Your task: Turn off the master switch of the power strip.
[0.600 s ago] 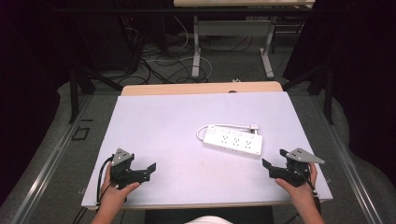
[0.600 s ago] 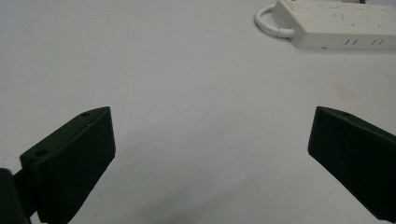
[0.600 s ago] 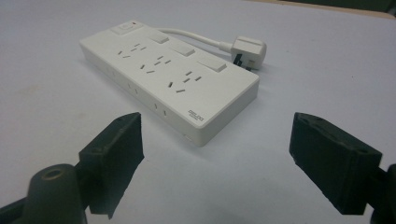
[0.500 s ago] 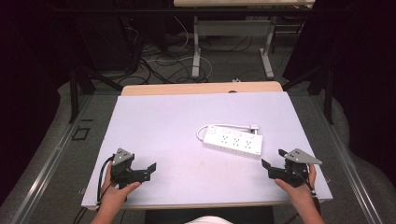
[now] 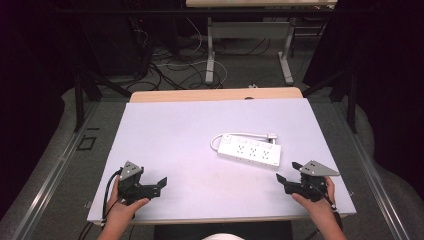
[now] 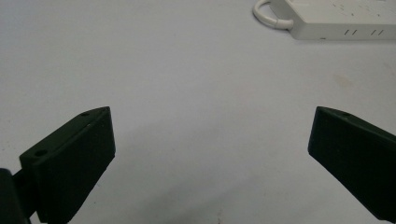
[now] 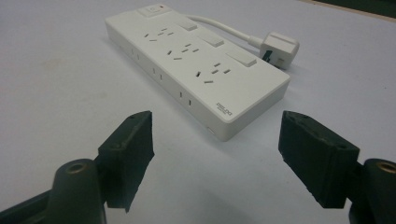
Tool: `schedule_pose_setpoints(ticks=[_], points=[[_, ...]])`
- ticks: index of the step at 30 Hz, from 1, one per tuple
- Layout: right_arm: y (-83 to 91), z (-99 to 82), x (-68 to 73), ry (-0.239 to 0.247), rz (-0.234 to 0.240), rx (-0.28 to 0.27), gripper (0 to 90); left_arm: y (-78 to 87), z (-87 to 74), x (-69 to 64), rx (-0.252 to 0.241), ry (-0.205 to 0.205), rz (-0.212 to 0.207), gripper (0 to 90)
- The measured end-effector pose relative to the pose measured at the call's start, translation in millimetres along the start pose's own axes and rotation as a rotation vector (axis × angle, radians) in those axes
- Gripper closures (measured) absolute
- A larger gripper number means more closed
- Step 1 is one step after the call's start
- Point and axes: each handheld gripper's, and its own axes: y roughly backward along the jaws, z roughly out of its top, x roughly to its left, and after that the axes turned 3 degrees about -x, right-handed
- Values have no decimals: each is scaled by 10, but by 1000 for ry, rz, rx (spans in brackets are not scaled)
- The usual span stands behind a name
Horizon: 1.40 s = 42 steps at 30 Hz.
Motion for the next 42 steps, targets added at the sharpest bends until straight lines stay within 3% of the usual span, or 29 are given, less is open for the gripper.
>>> schedule_pose_setpoints(ticks=[7,16,21,23,29,36,42], points=[[-65,-17,18,6,25,27,265,-32,-4,-5,-7,-11,13,6],[-87,14,24,-11,41,46,265,-32,-17,37,0,9,30,7],[-96,41,29,35,61,109,306,-37,-12,41,-1,10,29,8],[-103,50,48,31,67,123,307,-41,-13,37,-3,8,30,9],[-138,54,112,74,71,136,324,-40,-17,22,-10,7,34,9],[-152,174,203,132,112,171,343,-41,-16,24,-10,7,37,10],[-150,241,231,146,125,210,346,-36,-10,26,5,1,31,10]])
